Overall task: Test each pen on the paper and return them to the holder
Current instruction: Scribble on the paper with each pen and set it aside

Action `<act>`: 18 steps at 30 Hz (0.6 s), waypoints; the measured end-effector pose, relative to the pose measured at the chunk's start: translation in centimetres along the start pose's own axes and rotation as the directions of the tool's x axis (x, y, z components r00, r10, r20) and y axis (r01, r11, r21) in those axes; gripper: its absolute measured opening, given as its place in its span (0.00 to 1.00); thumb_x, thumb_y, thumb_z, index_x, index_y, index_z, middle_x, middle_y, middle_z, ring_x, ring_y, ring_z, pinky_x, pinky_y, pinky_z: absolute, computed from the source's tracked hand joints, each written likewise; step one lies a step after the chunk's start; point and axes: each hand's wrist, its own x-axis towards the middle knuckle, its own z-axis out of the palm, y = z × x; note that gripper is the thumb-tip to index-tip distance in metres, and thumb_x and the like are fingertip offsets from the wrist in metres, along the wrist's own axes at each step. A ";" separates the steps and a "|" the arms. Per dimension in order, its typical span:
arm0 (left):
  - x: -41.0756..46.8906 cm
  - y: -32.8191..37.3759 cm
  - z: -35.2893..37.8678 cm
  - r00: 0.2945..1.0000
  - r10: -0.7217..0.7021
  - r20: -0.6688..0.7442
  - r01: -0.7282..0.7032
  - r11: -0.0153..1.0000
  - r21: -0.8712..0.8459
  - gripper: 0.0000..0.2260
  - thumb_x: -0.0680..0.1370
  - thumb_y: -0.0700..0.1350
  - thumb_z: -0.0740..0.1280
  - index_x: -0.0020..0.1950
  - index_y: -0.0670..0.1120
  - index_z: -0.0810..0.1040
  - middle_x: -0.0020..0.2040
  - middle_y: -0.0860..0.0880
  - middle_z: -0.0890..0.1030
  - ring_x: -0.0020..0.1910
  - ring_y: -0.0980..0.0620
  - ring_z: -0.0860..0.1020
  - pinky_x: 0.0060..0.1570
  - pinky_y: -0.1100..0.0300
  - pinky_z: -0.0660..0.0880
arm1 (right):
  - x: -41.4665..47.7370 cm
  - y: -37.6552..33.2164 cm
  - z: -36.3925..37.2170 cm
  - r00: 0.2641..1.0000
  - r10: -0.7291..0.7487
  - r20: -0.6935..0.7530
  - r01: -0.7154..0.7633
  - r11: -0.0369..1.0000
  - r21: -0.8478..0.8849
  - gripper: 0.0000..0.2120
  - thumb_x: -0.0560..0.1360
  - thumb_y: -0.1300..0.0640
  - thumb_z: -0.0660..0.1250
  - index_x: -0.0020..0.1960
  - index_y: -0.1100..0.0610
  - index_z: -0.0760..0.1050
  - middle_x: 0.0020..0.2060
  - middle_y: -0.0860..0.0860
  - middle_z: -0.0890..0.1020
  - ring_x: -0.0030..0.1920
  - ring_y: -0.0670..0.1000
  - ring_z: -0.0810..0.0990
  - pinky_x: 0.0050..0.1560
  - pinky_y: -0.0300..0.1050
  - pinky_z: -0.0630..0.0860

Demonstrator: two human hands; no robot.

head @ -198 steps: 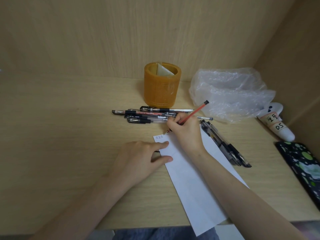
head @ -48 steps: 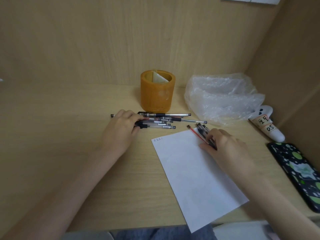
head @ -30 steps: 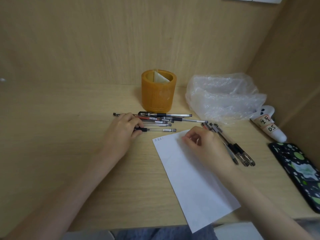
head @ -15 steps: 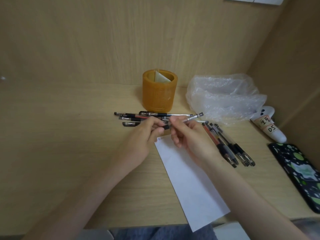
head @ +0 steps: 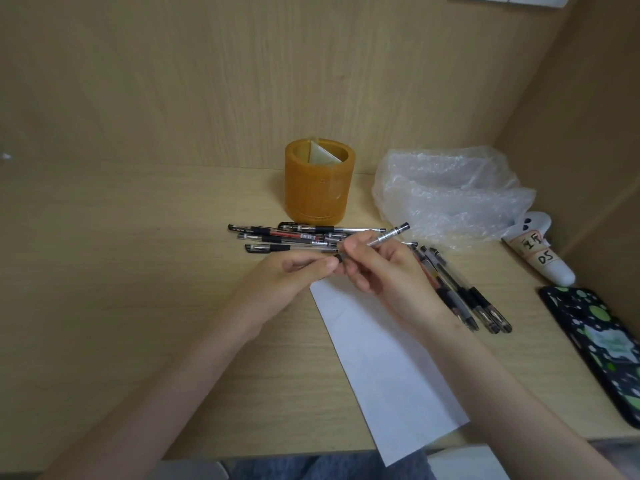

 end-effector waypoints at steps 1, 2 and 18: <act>-0.1 0.1 -0.1 1.000 0.002 0.025 -0.002 1.000 -0.002 0.08 0.77 0.49 0.63 0.51 0.51 0.81 0.28 0.52 0.76 0.28 0.70 0.73 0.29 0.77 0.65 | 0.0 0.1 -0.1 1.000 -0.005 0.000 0.005 1.000 0.001 0.12 0.77 0.56 0.63 0.41 0.65 0.73 0.27 0.57 0.71 0.27 0.51 0.70 0.31 0.44 0.61; 0.0 0.0 -0.2 0.999 0.008 0.038 -0.009 0.999 0.031 0.07 0.77 0.50 0.64 0.52 0.53 0.80 0.37 0.54 0.81 0.35 0.71 0.75 0.34 0.77 0.66 | -0.1 0.2 -0.1 1.000 -0.012 -0.009 0.012 1.000 0.003 0.11 0.78 0.57 0.63 0.41 0.65 0.73 0.27 0.57 0.71 0.26 0.50 0.70 0.29 0.41 0.61; -1.1 -4.1 0.5 0.981 0.192 -0.013 -0.125 0.686 0.716 0.20 0.70 0.67 0.61 0.61 0.67 0.73 0.34 0.57 0.79 0.34 0.60 0.72 0.37 0.68 0.67 | 2.8 1.1 -1.0 0.948 0.193 -0.253 -0.182 0.981 0.067 0.09 0.77 0.56 0.67 0.40 0.58 0.73 0.24 0.51 0.73 0.24 0.49 0.72 0.21 0.38 0.62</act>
